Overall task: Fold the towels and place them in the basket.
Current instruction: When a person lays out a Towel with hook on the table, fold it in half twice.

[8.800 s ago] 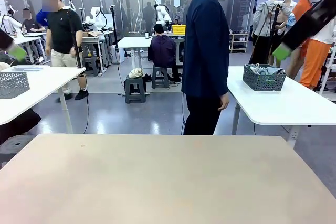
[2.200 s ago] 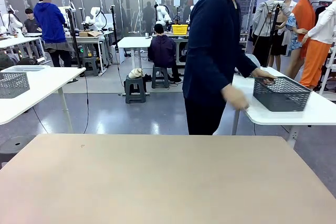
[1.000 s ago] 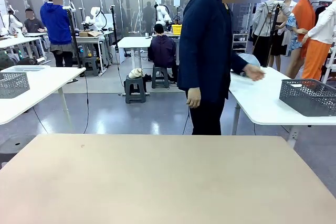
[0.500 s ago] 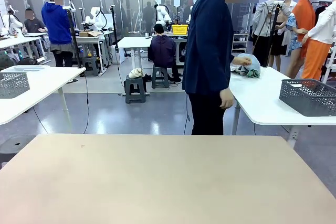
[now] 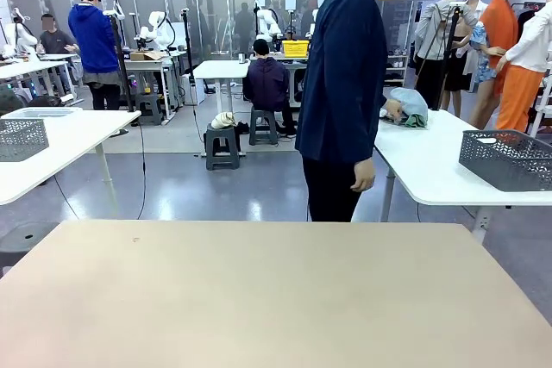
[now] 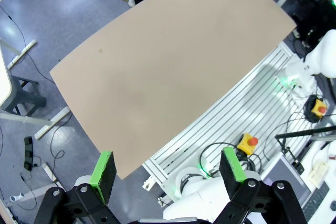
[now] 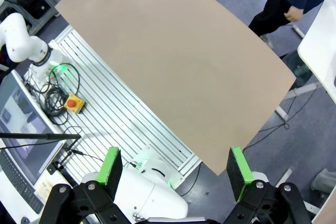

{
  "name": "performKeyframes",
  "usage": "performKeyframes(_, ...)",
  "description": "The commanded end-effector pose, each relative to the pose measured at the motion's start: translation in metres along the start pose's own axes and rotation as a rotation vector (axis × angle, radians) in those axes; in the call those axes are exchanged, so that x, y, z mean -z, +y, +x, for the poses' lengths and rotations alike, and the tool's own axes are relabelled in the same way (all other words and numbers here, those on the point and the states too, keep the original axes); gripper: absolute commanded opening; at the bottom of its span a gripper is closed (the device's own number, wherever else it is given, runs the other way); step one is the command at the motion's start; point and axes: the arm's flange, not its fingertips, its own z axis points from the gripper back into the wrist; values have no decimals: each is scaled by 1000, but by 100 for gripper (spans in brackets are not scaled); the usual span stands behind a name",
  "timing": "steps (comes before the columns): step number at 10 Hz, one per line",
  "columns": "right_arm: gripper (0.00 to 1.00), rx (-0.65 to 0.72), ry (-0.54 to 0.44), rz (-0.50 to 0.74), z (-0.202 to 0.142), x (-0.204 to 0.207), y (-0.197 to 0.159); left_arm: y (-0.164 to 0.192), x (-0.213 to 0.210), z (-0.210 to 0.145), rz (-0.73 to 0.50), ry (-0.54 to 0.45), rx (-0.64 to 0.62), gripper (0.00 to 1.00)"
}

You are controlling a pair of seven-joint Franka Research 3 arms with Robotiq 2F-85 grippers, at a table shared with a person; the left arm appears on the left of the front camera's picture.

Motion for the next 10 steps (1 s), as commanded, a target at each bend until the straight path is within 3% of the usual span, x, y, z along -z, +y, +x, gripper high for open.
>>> performKeyframes(1, 100, -20, -15, 8, -4, -3, 5, -1, 0, 1, -4, -7, 10, 100)
performKeyframes(10, 100, -20, -15, 8, -4, -3, 5, -1, 0, 1, -4, -7, 10, 100)
